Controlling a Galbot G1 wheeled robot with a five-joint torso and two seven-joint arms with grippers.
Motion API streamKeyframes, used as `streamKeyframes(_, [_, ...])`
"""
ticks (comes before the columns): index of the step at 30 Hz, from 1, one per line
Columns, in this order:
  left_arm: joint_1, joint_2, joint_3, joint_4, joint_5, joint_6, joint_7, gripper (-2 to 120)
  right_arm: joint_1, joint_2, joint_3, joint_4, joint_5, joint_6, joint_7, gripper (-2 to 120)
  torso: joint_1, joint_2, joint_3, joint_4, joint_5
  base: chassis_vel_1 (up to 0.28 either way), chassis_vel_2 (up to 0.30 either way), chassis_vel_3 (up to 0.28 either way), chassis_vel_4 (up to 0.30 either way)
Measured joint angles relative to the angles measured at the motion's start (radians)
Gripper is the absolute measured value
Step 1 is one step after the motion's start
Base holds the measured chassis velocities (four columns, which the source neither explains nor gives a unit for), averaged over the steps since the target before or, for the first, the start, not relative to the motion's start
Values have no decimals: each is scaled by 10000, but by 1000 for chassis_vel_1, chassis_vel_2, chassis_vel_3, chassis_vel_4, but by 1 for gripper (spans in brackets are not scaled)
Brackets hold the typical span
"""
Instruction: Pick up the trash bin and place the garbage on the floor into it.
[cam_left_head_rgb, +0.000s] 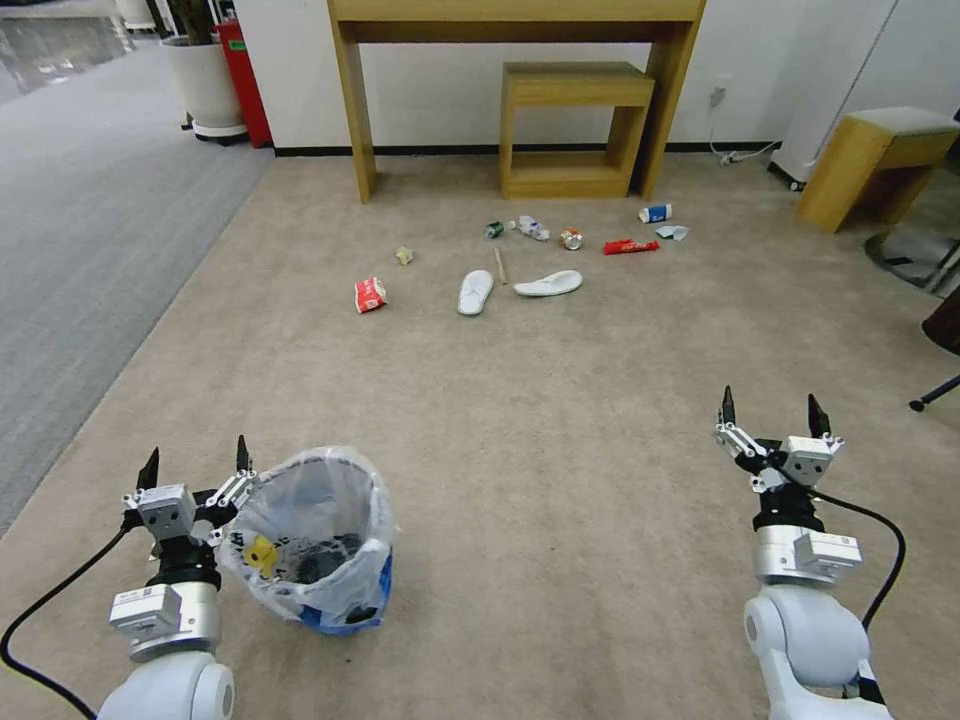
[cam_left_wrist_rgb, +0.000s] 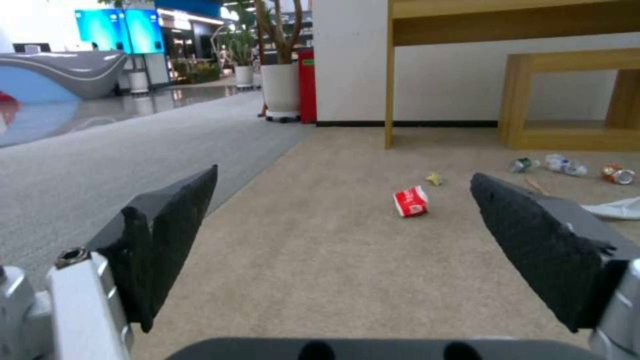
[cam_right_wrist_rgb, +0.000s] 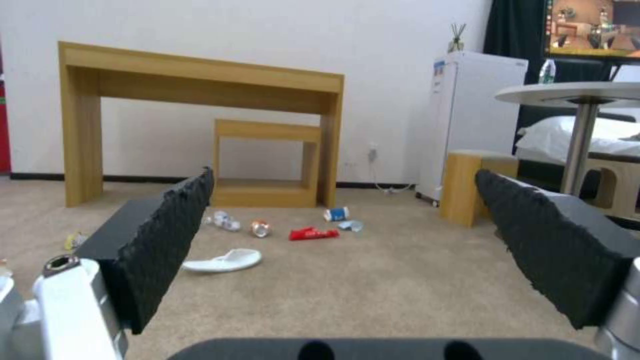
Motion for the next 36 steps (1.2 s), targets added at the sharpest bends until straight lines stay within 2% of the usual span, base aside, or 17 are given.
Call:
streamKeyframes(11, [53,-20,12,-45,-7,97,1,100,-12,-20,-33,-40,235,153,-87,99,0,0,0,0,0,86,67,-93,-92])
streamKeyframes(22, [16,55,154,-113,-395,446,-7,100,-29,-113,-91,11,802,183,-212,99,0,0,0,0,1,0,0,0,0])
streamKeyframes(36, [-2,257,179,83,-334,381,126,100,-92,-77,-96,104,662,125,-111,100,0,0,0,0,1,0,0,0,0])
